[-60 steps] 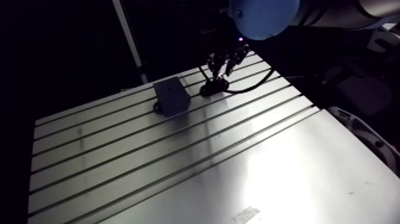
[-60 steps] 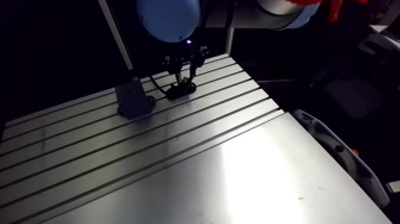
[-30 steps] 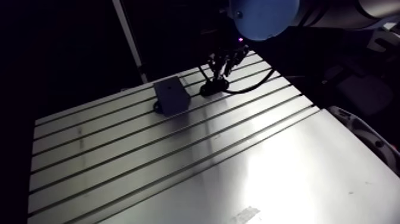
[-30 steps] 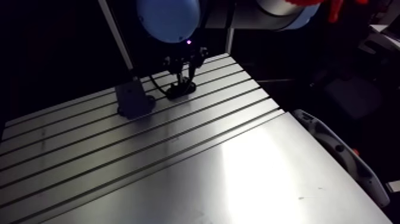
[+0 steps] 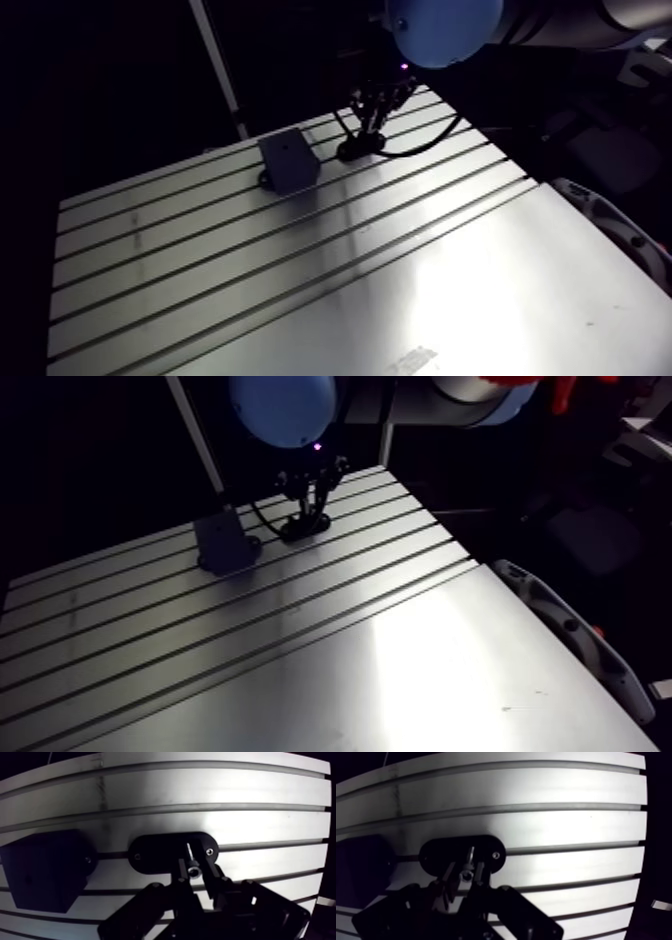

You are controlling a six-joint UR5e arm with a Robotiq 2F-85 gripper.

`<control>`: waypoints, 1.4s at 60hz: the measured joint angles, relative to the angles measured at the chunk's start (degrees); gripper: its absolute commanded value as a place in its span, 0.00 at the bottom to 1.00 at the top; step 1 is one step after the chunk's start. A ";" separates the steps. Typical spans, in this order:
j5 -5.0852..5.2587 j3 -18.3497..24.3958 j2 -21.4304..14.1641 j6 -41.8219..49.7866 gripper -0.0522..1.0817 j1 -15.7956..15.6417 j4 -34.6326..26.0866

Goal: Pick up the M10 bolt and insert it into the hole until fully seated.

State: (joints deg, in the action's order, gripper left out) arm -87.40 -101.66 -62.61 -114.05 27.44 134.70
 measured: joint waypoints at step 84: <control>0.34 0.19 -0.75 -0.06 0.79 -0.69 -0.28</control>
State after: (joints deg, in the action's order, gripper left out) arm -87.06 -101.46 -63.36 -114.11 26.75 134.42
